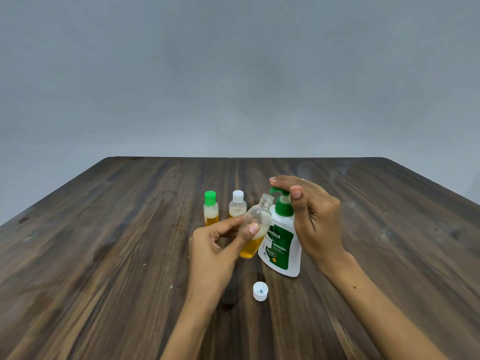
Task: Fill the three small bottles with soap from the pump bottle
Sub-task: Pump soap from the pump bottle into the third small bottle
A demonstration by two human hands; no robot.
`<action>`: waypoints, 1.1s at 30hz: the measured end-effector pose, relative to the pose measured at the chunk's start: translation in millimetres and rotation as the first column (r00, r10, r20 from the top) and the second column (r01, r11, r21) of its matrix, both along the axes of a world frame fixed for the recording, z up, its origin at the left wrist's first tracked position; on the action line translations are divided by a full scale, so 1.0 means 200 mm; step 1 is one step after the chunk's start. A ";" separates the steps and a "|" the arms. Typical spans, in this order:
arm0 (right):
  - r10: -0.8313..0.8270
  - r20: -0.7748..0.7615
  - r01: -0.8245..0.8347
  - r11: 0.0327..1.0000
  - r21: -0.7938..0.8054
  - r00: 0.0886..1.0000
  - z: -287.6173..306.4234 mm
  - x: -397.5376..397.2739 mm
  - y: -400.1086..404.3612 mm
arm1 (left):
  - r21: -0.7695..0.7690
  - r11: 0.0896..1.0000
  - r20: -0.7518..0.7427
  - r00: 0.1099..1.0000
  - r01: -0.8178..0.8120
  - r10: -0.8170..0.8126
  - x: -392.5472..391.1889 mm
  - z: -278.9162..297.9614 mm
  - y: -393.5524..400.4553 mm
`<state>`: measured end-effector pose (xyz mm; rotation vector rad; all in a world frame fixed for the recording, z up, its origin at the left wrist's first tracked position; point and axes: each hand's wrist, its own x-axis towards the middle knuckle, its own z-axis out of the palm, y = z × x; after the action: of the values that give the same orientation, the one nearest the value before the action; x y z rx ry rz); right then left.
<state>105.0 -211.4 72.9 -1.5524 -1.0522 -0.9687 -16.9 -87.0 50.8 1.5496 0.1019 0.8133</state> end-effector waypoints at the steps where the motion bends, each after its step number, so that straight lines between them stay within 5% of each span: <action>1: 0.001 0.006 -0.001 1.000 -0.004 1.000 0.01 0.00 0.00 | 0.003 1.000 -0.004 1.000 0.001 -0.001 0.00 0.00 0.00; 33: -0.017 0.027 0.018 1.000 -0.010 0.999 -0.02 -0.01 -0.01 | -0.015 1.000 -0.015 1.000 0.004 -0.004 0.01 -0.01 0.00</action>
<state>103.1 -213.9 69.6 -1.5627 -1.0652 -1.0004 -15.1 -86.1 49.4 1.5414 0.1154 0.7964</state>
